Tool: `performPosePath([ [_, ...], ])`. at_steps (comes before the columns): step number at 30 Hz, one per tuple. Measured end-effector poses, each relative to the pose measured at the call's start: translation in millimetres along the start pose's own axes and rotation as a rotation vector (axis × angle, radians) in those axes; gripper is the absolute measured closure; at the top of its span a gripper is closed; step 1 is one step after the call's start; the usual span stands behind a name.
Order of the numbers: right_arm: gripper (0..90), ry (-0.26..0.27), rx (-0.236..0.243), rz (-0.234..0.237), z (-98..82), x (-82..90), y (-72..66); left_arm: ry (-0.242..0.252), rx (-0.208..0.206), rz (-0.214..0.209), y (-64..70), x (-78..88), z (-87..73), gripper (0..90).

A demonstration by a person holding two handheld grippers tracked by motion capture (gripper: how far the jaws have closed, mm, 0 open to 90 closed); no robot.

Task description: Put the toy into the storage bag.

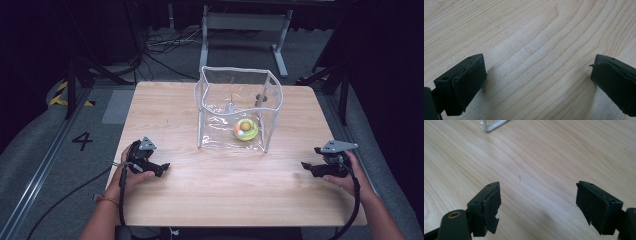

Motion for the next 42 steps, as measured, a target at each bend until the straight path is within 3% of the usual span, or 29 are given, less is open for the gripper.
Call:
performPosePath([
  [3,19.3,0.020,-0.052,-0.001,-15.2,-6.3,0.6,0.002,0.009,-0.004,0.9,-0.3,-0.1,0.5],
  [7,19.3,0.030,-0.075,0.003,-28.7,-10.6,-0.6,0.001,0.009,-0.002,0.7,-0.2,-0.2,0.5],
  [8,19.7,0.048,-0.111,0.025,-36.1,-13.5,-1.3,0.001,0.012,0.000,0.7,-0.1,-0.2,0.5],
  [11,20.0,0.064,-0.149,0.035,-42.1,-11.4,1.5,0.000,0.019,-0.001,1.3,0.0,-0.6,0.5],
  [15,18.8,0.046,-0.185,0.060,-46.1,-11.2,2.2,0.000,0.020,-0.001,1.3,0.0,-0.6,0.5],
  [42,16.0,0.040,-0.215,0.043,-47.0,-11.4,2.3,-0.002,0.018,0.001,1.0,0.1,-0.6,0.4],
])
Point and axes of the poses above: each handheld gripper's, and its own axes: x roughly backward along the jaws, z roughly out of its top, y roughly to its right, the point moved 8 cm from there along -x, roughly forward along the jaws, and after that the axes turned 14 degrees about -y, right-handed, at the moved point
